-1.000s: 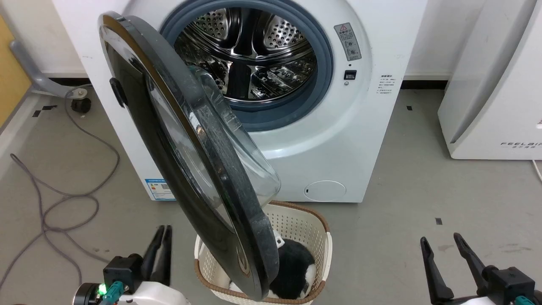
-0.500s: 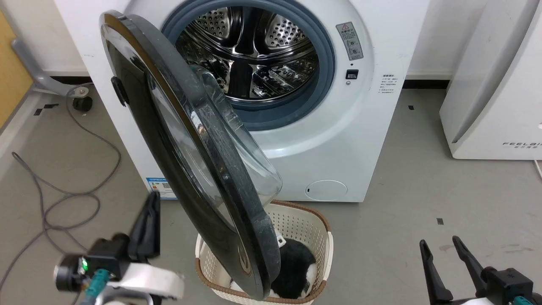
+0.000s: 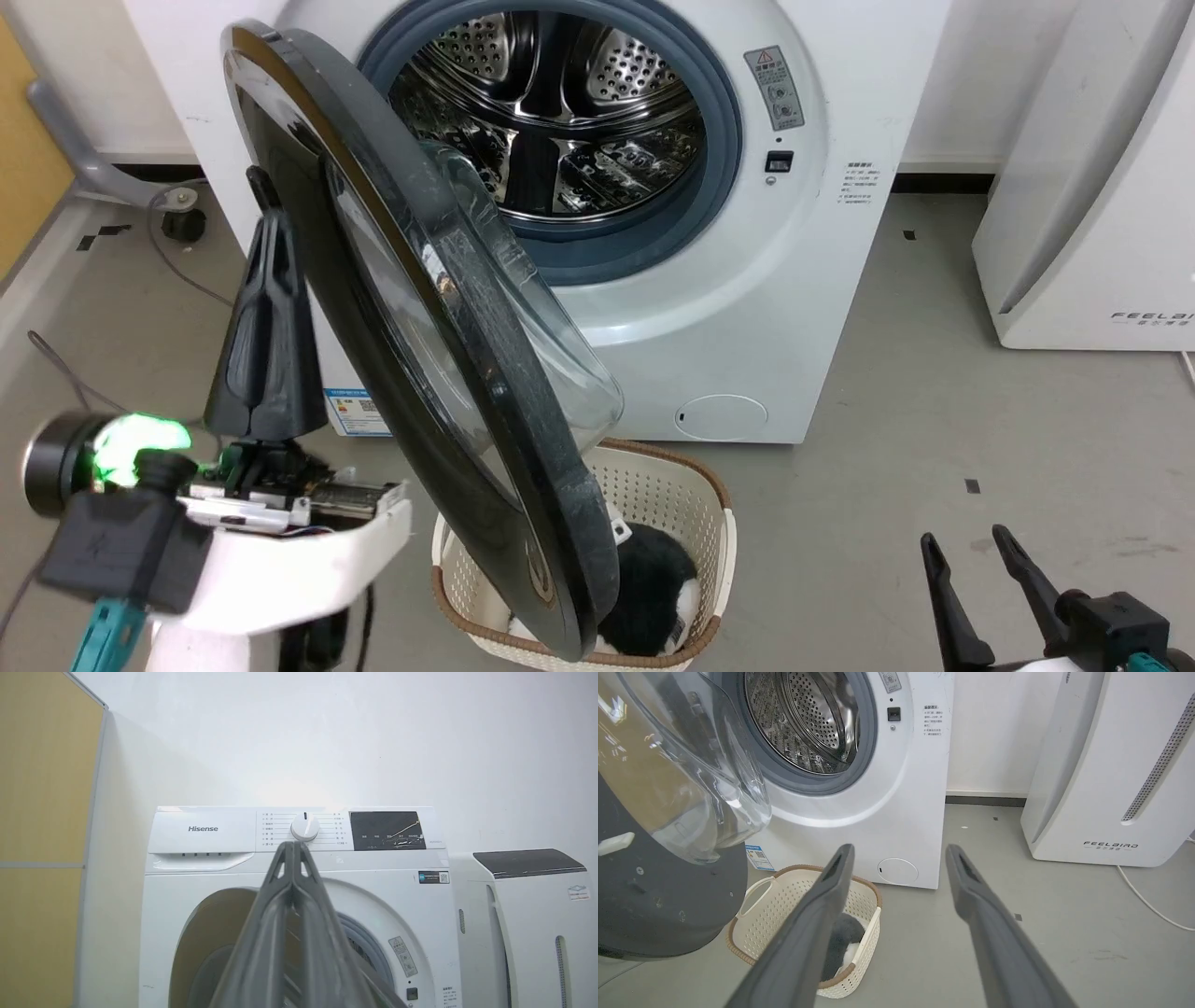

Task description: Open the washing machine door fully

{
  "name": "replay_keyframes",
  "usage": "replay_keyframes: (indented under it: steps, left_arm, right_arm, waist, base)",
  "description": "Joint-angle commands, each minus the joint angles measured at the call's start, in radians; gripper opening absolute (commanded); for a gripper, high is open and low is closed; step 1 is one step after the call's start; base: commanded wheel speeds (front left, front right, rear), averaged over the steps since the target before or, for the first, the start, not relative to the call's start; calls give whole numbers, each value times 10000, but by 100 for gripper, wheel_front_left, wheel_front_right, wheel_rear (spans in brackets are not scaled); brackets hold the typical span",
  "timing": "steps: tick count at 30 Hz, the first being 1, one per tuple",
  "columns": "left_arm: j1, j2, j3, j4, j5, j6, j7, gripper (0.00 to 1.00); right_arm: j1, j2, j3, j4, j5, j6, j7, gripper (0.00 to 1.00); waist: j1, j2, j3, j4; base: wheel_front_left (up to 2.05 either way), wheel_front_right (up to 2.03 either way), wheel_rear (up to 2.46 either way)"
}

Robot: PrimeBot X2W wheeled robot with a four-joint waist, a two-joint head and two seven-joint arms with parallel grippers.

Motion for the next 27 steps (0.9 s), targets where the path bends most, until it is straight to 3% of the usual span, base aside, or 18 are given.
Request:
replay_keyframes:
  steps: [1, 13, 20, 27]
  left_arm:
    - [-163, -47, -108, -235, 85, 23, -37, 0]
    - [-172, -297, -2470, -1523, 295, -715, 951, 0]
    - [438, -377, -3799, -1161, 22, -1007, 1684, 0]
    - [1345, -389, -4601, -385, -397, -963, 2923, 0]
  right_arm:
    - [-5, 37, 22, 40, 59, 6, 8, 100]
    - [18, 37, 49, 220, 167, 6, 13, 100]
    - [24, 37, 86, 289, 172, 6, 50, 100]
    - [31, 37, 158, 422, 227, 6, 63, 100]
  waist:
    - [0, 0, -10, -10]
    - [0, 0, 13, 16]
    - [0, 0, 0, 49]
    - [0, 0, 29, 9]
  base:
    - [0, 0, 0]
    - [0, 0, 0]
    - [0, 0, 0]
    - [0, 0, 0]
